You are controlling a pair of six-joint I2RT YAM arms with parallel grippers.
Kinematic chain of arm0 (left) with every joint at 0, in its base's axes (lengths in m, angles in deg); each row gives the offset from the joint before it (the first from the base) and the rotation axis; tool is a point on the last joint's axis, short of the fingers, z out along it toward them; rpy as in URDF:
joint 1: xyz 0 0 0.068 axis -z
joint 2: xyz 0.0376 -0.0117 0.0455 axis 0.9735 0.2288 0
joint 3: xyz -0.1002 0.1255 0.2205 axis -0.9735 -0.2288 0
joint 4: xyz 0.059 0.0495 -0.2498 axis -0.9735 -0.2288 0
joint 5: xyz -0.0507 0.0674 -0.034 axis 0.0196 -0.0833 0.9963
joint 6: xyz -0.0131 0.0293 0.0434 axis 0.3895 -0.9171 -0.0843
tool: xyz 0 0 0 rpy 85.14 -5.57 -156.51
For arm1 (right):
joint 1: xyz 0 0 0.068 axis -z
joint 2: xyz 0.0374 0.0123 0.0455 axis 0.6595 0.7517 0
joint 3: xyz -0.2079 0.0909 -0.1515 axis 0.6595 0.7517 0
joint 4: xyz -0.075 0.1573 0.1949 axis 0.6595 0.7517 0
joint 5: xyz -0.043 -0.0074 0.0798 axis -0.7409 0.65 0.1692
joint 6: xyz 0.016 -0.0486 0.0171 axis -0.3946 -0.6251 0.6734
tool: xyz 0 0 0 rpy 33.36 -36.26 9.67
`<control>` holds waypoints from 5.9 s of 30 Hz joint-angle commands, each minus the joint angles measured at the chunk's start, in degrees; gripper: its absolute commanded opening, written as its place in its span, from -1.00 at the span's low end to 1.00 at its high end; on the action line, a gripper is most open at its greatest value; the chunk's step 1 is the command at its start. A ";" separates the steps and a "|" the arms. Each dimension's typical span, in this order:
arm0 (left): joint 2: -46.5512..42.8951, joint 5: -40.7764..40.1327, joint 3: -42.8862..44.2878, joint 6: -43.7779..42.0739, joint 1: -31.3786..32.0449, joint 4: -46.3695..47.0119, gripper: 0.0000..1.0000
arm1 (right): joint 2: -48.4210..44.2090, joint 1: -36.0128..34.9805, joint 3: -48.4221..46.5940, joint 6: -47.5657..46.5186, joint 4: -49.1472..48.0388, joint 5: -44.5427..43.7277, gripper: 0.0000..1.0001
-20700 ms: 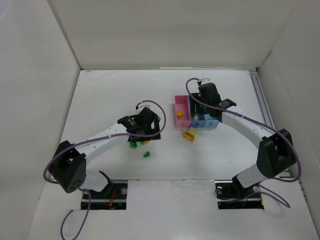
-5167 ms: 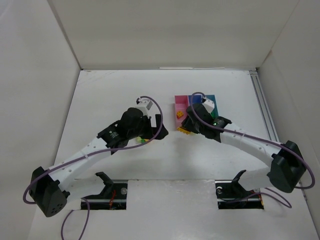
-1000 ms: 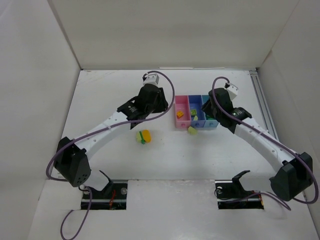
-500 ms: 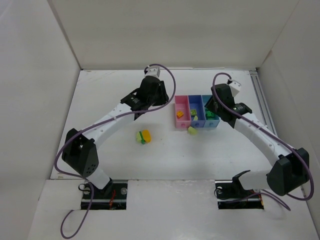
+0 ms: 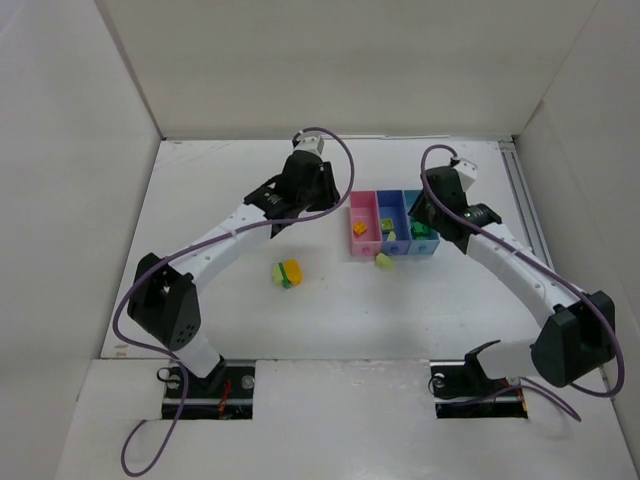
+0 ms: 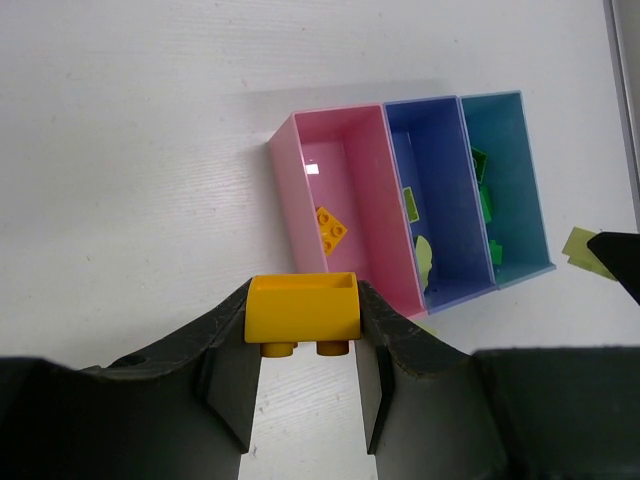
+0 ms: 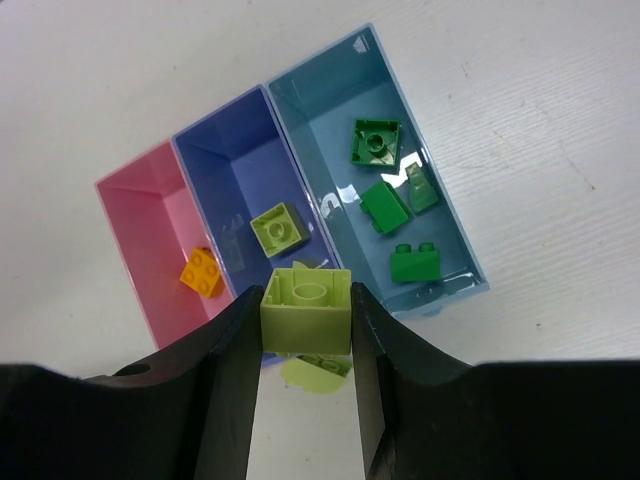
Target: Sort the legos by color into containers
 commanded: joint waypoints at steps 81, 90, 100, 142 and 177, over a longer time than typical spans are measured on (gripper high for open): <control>16.88 10.47 19.17 -6.49 1.33 -2.11 -0.57 | -8.56 7.06 2.88 -5.33 1.65 -1.02 0.99; 22.59 11.87 21.56 -5.89 1.94 -2.11 -0.22 | -9.63 9.00 4.64 -6.38 2.09 0.99 0.99; 23.75 12.58 22.26 -5.88 1.94 -2.63 0.21 | -10.77 9.00 7.45 -10.59 3.67 4.77 0.99; -20.03 -10.97 -14.39 5.55 -2.45 -7.82 1.00 | 17.09 -15.25 5.52 -33.01 -7.31 12.51 0.52; -21.69 -5.71 -21.59 9.76 -7.02 -15.29 1.00 | 14.97 -2.77 -12.58 -34.24 -1.69 14.71 -0.65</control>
